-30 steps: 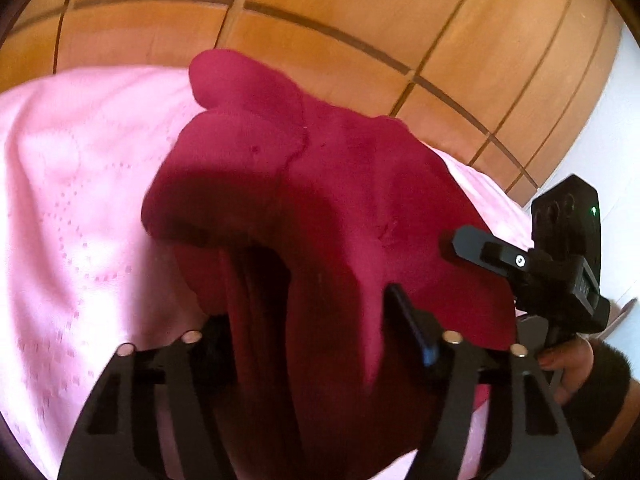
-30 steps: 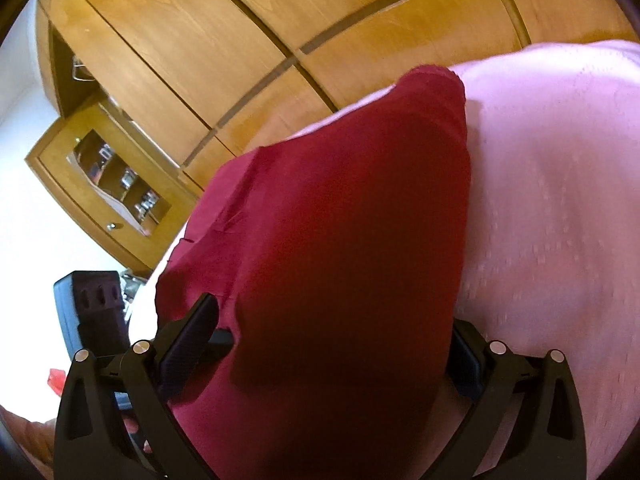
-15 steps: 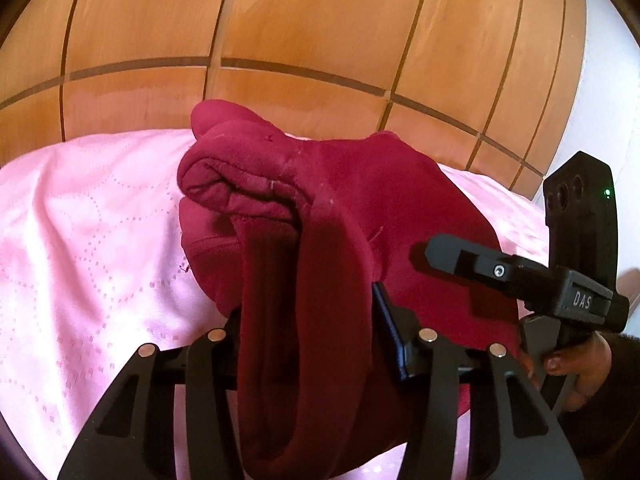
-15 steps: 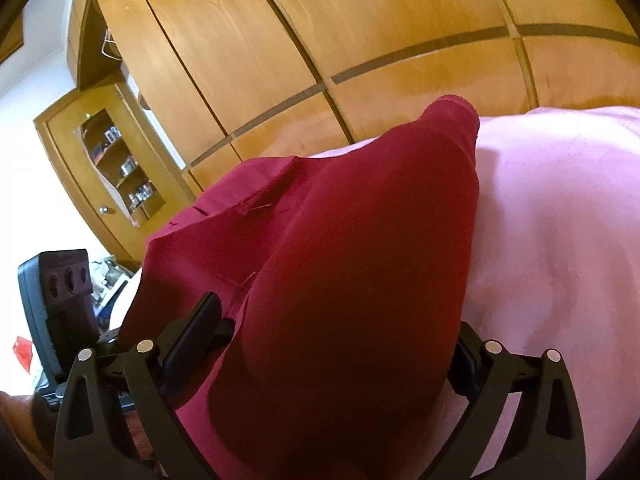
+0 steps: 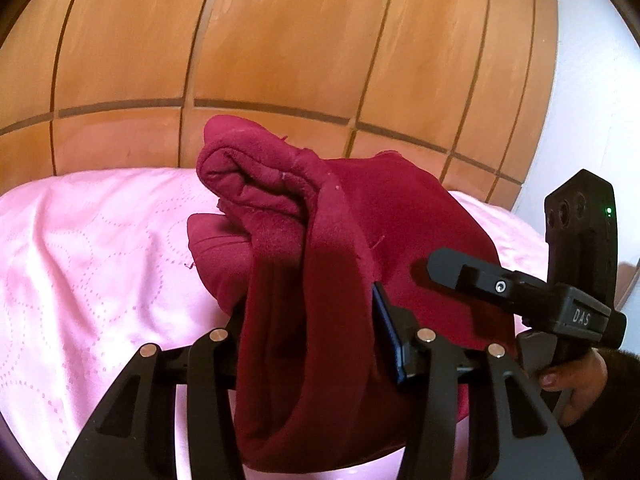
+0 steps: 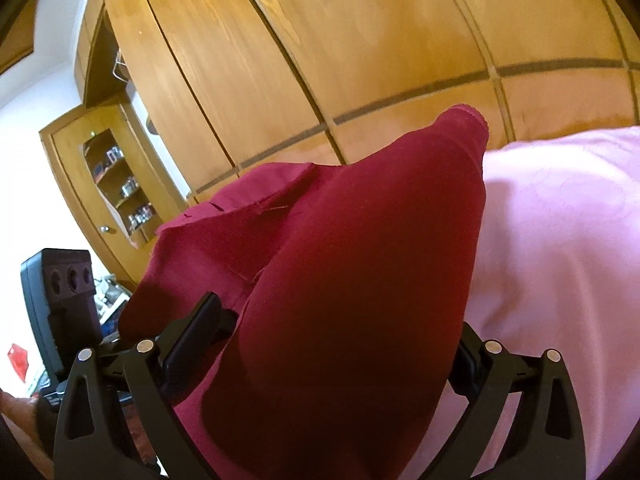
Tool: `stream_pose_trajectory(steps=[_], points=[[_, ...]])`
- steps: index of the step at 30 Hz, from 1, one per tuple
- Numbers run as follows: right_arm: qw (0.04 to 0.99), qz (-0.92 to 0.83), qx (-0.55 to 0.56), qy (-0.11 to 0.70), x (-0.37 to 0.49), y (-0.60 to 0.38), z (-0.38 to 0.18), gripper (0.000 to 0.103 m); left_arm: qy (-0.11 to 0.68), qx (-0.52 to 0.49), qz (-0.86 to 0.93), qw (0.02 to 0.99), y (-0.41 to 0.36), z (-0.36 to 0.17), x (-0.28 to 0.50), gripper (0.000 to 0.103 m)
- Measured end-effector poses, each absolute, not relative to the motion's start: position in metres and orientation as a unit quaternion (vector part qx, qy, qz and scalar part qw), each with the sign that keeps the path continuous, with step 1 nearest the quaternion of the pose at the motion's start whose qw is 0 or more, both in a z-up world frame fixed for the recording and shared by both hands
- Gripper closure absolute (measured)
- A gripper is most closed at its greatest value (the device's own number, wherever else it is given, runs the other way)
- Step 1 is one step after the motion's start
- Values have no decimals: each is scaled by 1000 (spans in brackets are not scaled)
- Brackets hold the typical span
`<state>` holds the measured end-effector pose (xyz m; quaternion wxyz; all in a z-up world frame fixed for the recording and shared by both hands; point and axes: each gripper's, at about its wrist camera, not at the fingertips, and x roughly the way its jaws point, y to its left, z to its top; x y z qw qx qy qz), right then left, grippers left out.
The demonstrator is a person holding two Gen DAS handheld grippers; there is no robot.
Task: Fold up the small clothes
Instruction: 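Fold the held end over the shirt bundle and open the left tool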
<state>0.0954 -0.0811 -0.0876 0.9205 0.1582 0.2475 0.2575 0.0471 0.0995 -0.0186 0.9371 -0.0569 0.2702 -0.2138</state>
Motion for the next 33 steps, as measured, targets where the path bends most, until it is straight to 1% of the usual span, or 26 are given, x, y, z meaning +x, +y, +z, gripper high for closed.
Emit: stream_pose_trajectory(steps=[7, 11, 16, 25, 33], points=[[935, 236, 151, 216, 68, -104, -67, 6, 245, -43, -242, 938, 80, 1, 36, 56], [945, 213, 135, 206, 60, -120, -62, 6, 244, -37, -257, 934, 65, 4, 41, 56], [950, 188, 148, 203, 55, -146, -65, 6, 251, -26, -278, 927, 43, 4, 55, 56], [955, 140, 174, 197, 59, -197, -74, 6, 261, 12, -309, 915, -12, 4, 85, 55], [962, 96, 168, 191, 83, -245, -76, 6, 256, 27, -333, 907, -56, 6, 116, 55]])
